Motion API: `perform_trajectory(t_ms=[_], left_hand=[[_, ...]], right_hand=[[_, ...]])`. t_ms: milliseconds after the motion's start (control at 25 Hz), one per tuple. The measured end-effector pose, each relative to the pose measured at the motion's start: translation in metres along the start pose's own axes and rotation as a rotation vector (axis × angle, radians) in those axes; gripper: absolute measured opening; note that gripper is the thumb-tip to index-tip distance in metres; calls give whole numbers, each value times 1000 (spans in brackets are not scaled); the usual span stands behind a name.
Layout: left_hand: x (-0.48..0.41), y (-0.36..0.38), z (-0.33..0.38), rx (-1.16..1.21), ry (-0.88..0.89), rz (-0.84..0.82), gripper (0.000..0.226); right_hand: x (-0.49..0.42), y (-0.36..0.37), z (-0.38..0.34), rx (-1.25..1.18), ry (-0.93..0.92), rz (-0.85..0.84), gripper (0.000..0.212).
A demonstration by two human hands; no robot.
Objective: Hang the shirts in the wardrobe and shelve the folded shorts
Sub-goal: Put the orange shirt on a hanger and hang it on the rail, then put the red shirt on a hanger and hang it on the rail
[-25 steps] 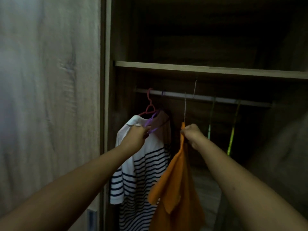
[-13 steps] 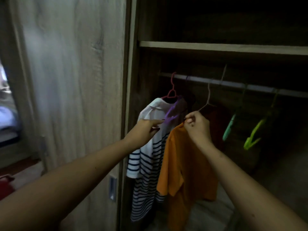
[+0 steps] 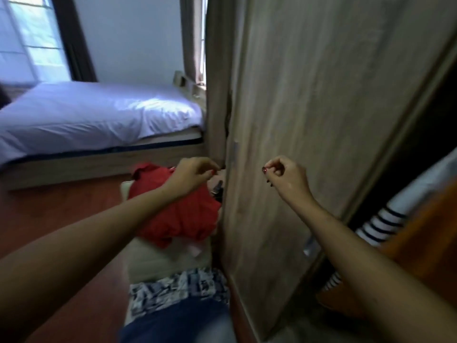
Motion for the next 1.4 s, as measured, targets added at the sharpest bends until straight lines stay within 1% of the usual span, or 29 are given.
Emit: perform_trajectory(t_ms=[80,160,280,400,440,480,560,640,720,800,840,920,960,1000,1080,1160,1240,1320,1400], left_hand=[[19,-38,-75,-97,-144,39,18],[34,-65,-149,-177,-282,65,17],[43,-80,-244,-279,-429,74,20],[36,-76,-305,-263,-560,81,31],[34,-72,-322,-231,-627,84,36],[33,-67,-338,-180,-698,70,42],[31,-56,-358,-44,-787,41,48],[25,-52,-363,56,-773,34,47],[17,-54,-364,42,-754,21,48],[13,-58,-366,0,-822,-19,44],[13,-59,-367,24,-882,-41,40],[17,-57,-367,212,-1022,-32,24],[19,-56,-366,303,-1075,-5,16],[21,-57,-365,337,-1098,20,13],[17,-65,-362,339,-1064,116,26],[1,-75,-346,440,-968,243,33],[-25,-95,-316,530,-793,404,35],[-53,-123,-270,548,-591,533,37],[-78,-144,-201,621,-386,536,41]], right_hand=[[-15,63,-5,-6,15,-109,14],[-33,126,-10,11,26,-198,9],[-58,212,-17,62,-8,-267,12],[-78,280,-8,143,17,-336,9],[-85,299,-1,170,48,-333,8],[-91,313,8,203,81,-317,13],[-101,332,26,271,161,-298,25],[-104,342,39,303,227,-305,30],[-106,346,43,324,228,-305,25],[-108,344,39,333,198,-288,11],[-110,341,35,334,182,-270,18],[-112,336,29,320,169,-258,34],[-110,332,27,299,168,-258,36],[-108,329,26,270,170,-261,36],[-100,321,28,186,188,-274,31],[-92,312,30,83,229,-295,20],[-83,297,27,8,240,-309,12],[-77,281,20,-43,245,-338,11],[-68,254,13,-125,270,-371,10]])
Point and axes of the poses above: each hand's wrist, its own x-axis away from the middle knuckle, its own y-axis out of the palm, z = x × y, the point moved 7 cm from there along -x, towards the middle knuckle, and after that the axes turned 10 degrees about y, right-handed, at the moved point
